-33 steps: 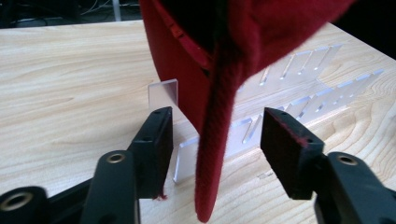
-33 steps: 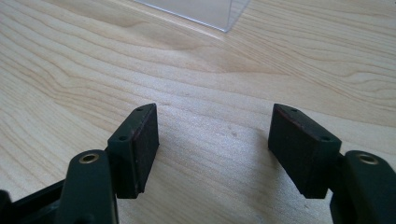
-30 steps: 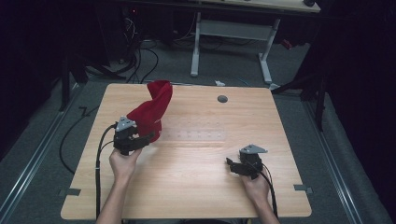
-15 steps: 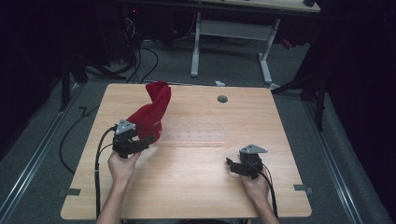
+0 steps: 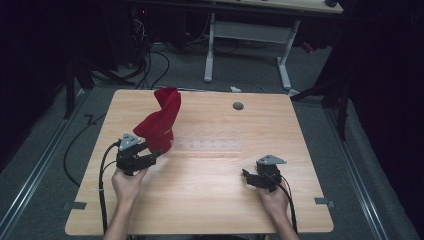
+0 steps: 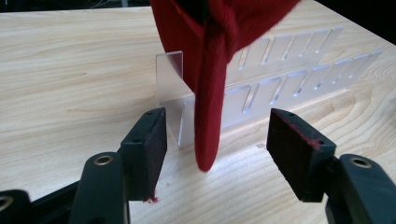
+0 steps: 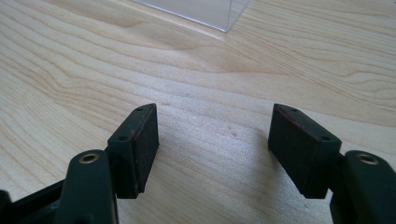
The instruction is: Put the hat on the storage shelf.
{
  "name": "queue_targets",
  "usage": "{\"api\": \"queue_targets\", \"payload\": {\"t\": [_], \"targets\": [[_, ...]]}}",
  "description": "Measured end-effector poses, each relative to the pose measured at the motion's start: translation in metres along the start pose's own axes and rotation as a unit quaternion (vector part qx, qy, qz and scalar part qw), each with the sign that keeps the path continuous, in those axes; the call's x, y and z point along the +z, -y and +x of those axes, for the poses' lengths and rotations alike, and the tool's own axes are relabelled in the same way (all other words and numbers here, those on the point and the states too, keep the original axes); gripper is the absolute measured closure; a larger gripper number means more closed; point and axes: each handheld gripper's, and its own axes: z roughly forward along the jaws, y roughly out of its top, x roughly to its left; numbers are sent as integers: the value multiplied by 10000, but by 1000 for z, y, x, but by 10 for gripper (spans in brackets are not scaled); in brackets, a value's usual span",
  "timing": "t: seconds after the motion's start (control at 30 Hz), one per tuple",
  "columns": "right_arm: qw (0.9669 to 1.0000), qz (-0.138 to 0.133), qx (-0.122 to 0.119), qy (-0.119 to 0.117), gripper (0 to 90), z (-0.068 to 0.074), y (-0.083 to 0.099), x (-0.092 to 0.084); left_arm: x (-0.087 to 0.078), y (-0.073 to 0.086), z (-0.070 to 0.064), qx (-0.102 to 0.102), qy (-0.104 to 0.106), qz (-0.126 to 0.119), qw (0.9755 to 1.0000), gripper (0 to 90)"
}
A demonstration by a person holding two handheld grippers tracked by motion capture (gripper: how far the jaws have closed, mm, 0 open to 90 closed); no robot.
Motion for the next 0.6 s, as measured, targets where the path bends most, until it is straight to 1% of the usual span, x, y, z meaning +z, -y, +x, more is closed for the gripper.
{"api": "queue_targets", "payload": {"t": [0.1,0.33,0.5,0.6], "targets": [[10000,0,-1,0,337,0,0,0,-6,2,2,-30,-37,-16,10000,379],[10000,0,-3,2,337,0,0,0,-18,10,4,-111,-3,-11,9999,366],[10000,-5,-8,2,337,0,0,0,-22,18,3,-177,71,73,9998,358],[10000,-4,-6,1,336,0,0,0,-23,23,3,-158,94,148,9997,354]]}}
